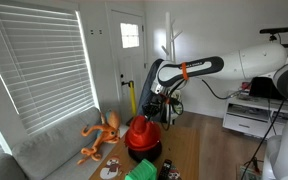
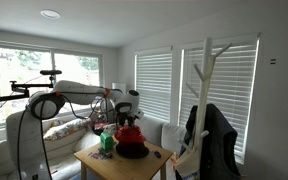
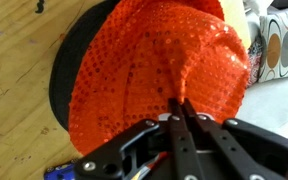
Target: Remove the black hat from the orange hat top and put it on the table, pick up the orange hat and put it onto the black hat on the table
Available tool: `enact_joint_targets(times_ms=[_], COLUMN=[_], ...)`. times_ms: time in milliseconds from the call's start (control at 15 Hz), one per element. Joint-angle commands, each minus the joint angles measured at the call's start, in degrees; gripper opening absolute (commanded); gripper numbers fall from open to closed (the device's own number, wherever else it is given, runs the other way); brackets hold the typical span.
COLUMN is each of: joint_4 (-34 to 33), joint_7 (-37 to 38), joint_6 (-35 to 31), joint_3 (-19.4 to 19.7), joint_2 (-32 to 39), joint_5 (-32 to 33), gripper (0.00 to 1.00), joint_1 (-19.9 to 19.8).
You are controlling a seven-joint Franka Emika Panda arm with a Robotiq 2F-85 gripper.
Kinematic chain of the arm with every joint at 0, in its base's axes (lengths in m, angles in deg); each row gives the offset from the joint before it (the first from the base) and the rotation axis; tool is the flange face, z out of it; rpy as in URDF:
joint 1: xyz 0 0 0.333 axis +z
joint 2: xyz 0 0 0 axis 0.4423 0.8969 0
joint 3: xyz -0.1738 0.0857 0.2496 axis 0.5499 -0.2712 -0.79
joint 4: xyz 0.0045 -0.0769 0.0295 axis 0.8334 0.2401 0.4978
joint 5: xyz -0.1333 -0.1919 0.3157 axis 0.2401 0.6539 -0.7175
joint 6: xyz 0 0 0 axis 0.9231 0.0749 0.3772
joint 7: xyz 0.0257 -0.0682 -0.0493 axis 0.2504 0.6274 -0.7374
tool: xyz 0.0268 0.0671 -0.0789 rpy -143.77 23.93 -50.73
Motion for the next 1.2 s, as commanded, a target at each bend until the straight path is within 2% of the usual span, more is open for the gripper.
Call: enact_joint_targets(times_ms=[0,400,533,600,667,1133], joint_4=[0.93,3.43,4.1,4.52,4.73,3.7], joint_7=[1.88,2.12,2.08,2.41,2.61,8.23], joint_6=[-0.44,-1.78,-2.5,-3.01,-3.08,-2.09], joint_3=[-0.3,-0.16,-0.14,-0.16,-0.14,-0.36], joint_2=[-0.17,-0.73,-0.81,-0.86,-0.9,-4.78], joint_5=[0.79,2.17,2.3,2.49,2.55,8.02], gripper=[0.01,0.04,0.01,0.2,0.31,0.78], joint_1=[-0.33,-0.75,-0.75,-0.76,-0.78,-1.2])
